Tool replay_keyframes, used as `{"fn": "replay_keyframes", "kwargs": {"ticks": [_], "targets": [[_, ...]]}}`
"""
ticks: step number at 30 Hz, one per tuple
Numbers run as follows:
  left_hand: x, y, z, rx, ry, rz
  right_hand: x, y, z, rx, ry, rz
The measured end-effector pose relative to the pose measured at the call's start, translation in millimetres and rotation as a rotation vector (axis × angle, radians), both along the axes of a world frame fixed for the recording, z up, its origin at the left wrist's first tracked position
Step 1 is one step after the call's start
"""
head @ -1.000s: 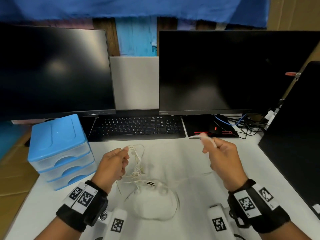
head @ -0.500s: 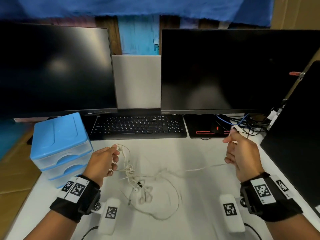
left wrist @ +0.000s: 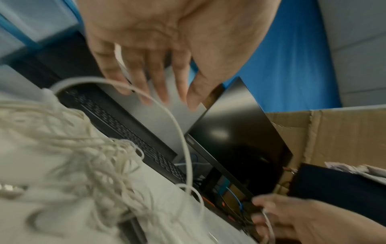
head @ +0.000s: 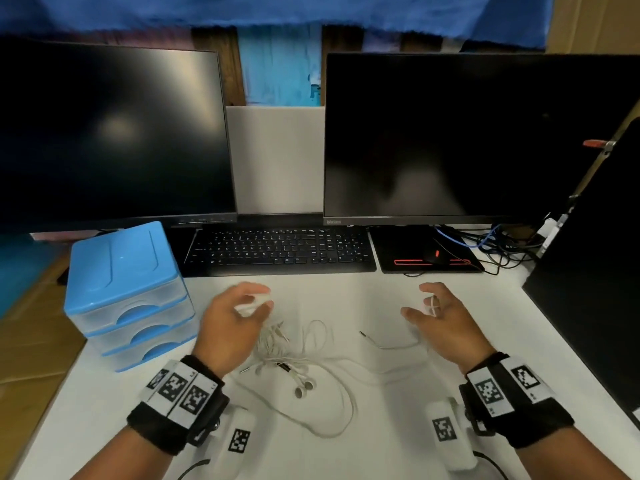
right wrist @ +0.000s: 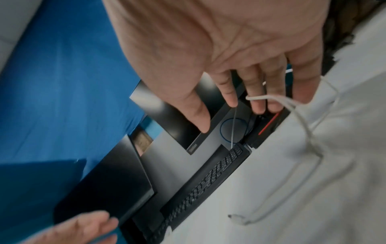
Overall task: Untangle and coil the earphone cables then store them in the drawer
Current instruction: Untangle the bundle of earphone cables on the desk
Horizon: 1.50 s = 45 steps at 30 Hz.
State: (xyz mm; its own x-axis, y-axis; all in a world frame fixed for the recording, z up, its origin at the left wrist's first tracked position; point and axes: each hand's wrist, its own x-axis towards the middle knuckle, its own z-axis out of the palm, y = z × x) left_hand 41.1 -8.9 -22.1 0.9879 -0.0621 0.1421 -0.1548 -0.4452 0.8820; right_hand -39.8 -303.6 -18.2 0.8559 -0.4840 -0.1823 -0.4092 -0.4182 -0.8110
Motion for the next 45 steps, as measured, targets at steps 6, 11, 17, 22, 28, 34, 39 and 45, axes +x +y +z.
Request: {"fn": "replay_keyframes", "kwargs": {"ticks": [6, 11, 17, 22, 28, 34, 39, 45], "targets": [[-12, -12, -13, 0.164, 0.004, -0.283, -11, 33, -3, -0.436, -0.004, 0.192], [-5, 6, -11, 0.599, 0.1, -0.355, -14, 48, -10, -0.259, 0.043, 0.419], [1, 12, -12, 0.72, 0.244, -0.508, -16, 52, -17, -0.421, 0.279, 0.55], [3, 10, -17, 0.87, 0.15, -0.404, -13, 45, -10, -0.414, 0.177, 0.504], [-2, 14, -10, 0.913, 0.091, -0.299, -10, 24, 21, -0.056, -0.24, 0.304], [-4, 10, -4, 0.759, 0.016, -0.226, -17, 21, 45, 0.036, -0.407, 0.341], [-28, -19, 19, 0.159, -0.232, -0.402, -27, 47, 51, 0.095, -0.449, 0.512], [-53, -38, 17, 0.102, -0.081, -0.651, -37, 62, 58, 0.205, -0.474, 0.606]]}}
